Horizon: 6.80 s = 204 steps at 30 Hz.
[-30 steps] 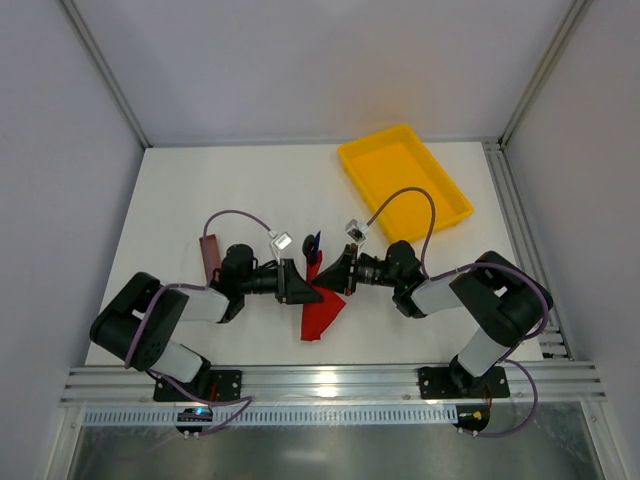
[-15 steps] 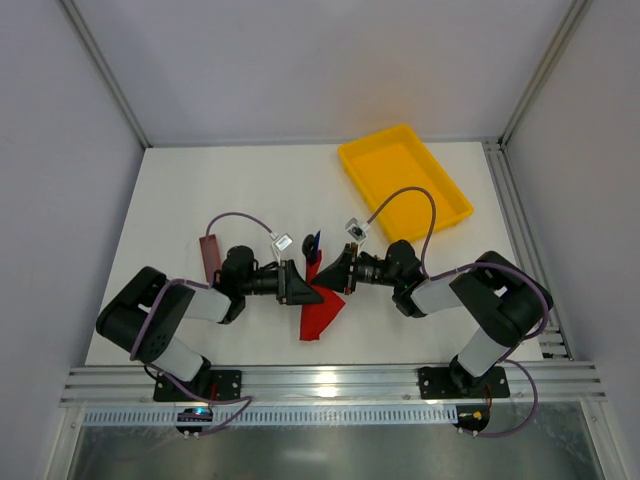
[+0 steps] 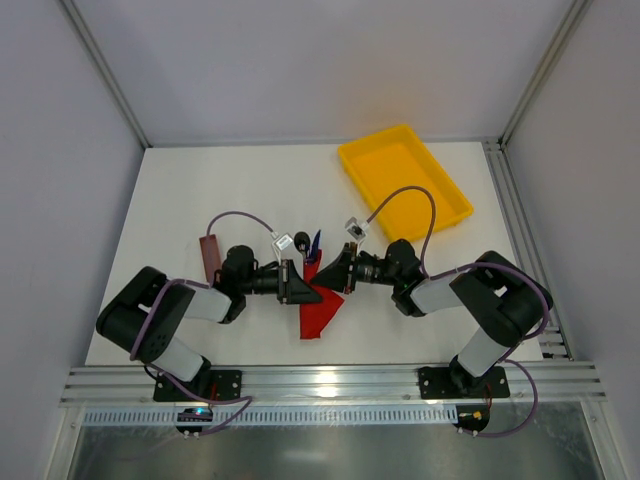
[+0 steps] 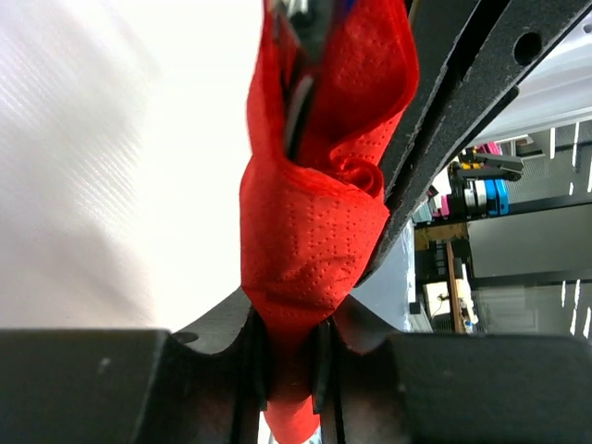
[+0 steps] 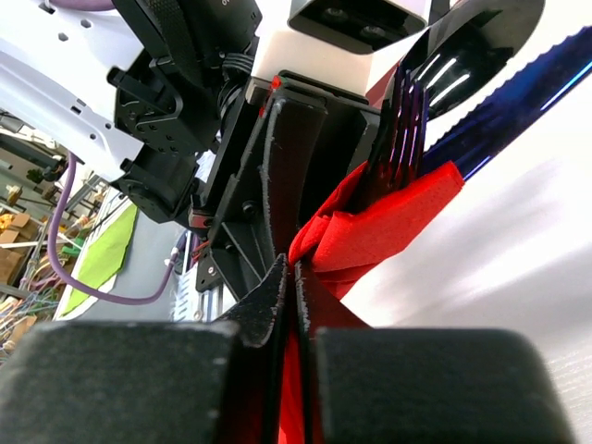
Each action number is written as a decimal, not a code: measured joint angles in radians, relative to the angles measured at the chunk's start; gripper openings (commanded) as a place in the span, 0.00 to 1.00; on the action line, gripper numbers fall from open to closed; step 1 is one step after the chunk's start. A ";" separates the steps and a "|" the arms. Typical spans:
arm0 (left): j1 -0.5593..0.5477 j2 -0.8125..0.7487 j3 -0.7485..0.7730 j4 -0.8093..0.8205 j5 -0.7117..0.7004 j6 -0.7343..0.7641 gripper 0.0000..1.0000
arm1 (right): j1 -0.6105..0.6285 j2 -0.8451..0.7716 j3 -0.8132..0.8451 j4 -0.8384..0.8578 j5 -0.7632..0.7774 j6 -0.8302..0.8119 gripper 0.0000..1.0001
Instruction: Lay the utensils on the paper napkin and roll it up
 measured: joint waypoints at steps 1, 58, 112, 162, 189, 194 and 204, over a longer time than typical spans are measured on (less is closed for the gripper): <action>0.000 0.000 0.002 0.002 0.002 -0.001 0.16 | -0.001 0.000 0.000 0.000 -0.001 0.001 0.11; -0.008 -0.399 0.259 -0.532 -0.294 0.093 0.00 | 0.154 -0.375 -0.036 -0.447 0.248 -0.043 0.30; -0.032 -0.385 0.325 -0.647 -0.302 0.137 0.00 | 0.243 -0.541 0.254 -1.072 0.620 -0.189 0.53; -0.038 -0.353 0.318 -0.593 -0.248 0.097 0.00 | 0.305 -0.558 0.228 -0.989 0.772 -0.251 0.64; -0.032 -0.338 0.315 -0.563 -0.228 0.085 0.00 | 0.305 -0.557 0.204 -0.972 0.787 -0.226 0.64; -0.039 -0.339 0.315 -0.548 -0.224 0.090 0.00 | 0.310 -0.530 0.208 -1.031 0.785 -0.212 0.64; -0.040 -0.339 0.316 -0.520 -0.208 0.079 0.00 | 0.311 -0.536 0.189 -0.978 0.763 -0.206 0.60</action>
